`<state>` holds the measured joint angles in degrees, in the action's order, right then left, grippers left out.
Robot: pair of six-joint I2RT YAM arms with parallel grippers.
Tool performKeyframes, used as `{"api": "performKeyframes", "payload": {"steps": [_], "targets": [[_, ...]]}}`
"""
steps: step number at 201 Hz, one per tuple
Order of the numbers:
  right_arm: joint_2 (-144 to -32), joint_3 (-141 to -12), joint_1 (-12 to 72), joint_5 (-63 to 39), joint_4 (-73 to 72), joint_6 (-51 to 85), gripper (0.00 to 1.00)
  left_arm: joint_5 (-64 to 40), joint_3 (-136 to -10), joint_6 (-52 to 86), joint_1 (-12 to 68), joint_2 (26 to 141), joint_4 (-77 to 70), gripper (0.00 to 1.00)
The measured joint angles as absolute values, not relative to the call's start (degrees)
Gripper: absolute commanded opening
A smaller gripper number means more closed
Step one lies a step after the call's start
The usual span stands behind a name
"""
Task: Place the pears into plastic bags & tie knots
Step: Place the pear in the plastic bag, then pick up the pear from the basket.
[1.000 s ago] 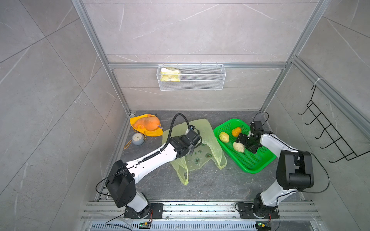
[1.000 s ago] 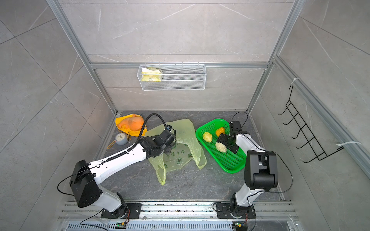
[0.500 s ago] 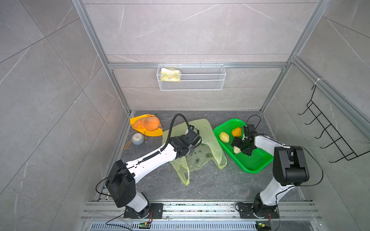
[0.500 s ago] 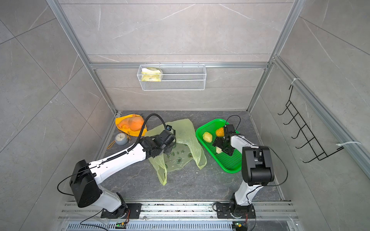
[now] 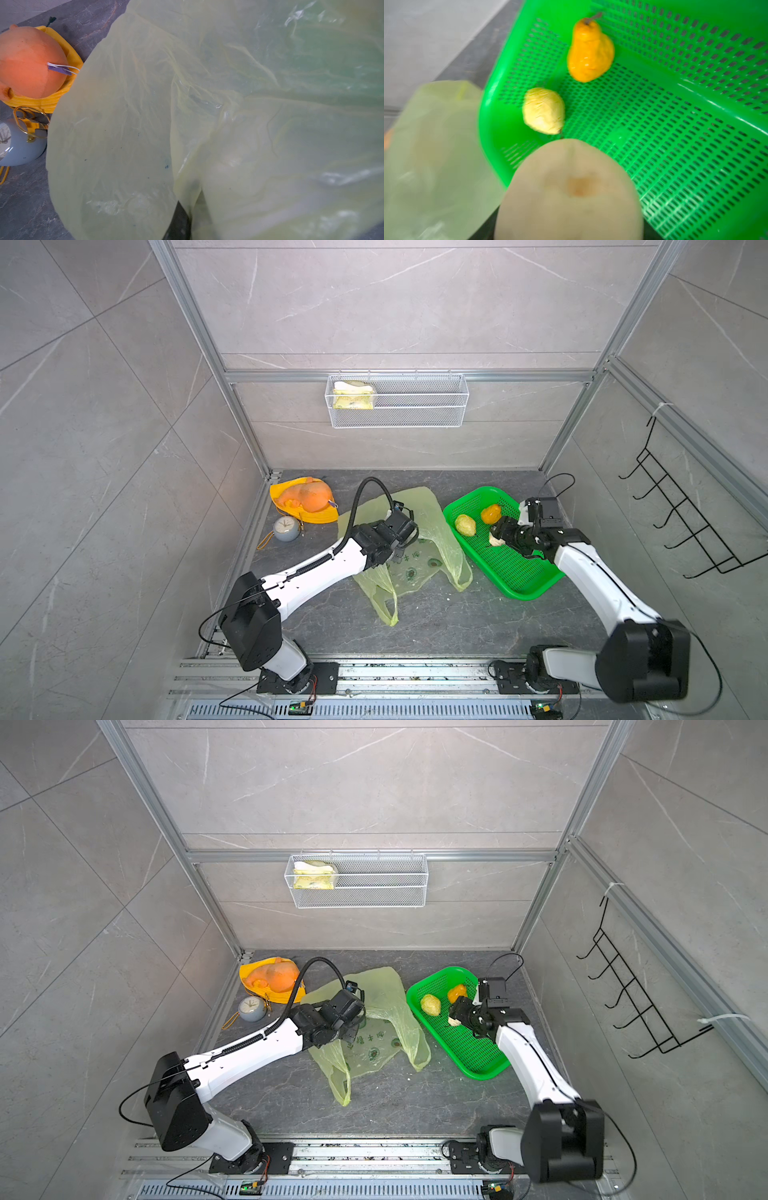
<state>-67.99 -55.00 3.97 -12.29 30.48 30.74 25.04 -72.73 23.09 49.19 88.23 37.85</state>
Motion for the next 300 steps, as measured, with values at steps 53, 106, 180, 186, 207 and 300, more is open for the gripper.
{"api": "performKeyframes", "payload": {"steps": [53, 106, 180, 186, 207, 300], "targets": [[-43.22, -48.31, 31.99, -16.86, 34.04, 41.65, 0.52, 22.28, -72.88, 24.75, 49.19, 87.96, 39.11, 0.00], [-59.40, -47.64, 53.71, -8.16, 29.89, 48.97, 0.58, 19.31, -74.48, 26.04, 49.19, 87.46, 40.40, 0.00], [-92.99, -72.60, 49.89, 0.05, 27.07, 40.12, 0.99, 17.47, -74.06, 29.47, 48.38, 82.35, 40.60, 0.00], [-90.24, -70.67, 49.87, -0.78, 27.09, 39.94, 0.99, 17.19, -73.91, 29.82, 48.56, 82.35, 40.29, 0.00], [-77.93, -62.85, 49.43, -2.17, 30.04, 40.03, 0.99, 15.62, -73.78, 30.74, 49.54, 82.06, 38.92, 0.00], [-64.05, -64.51, 21.02, 5.82, 39.64, 37.06, 1.00, 14.66, -72.18, 30.92, 49.08, 83.29, 37.98, 0.00]]}}
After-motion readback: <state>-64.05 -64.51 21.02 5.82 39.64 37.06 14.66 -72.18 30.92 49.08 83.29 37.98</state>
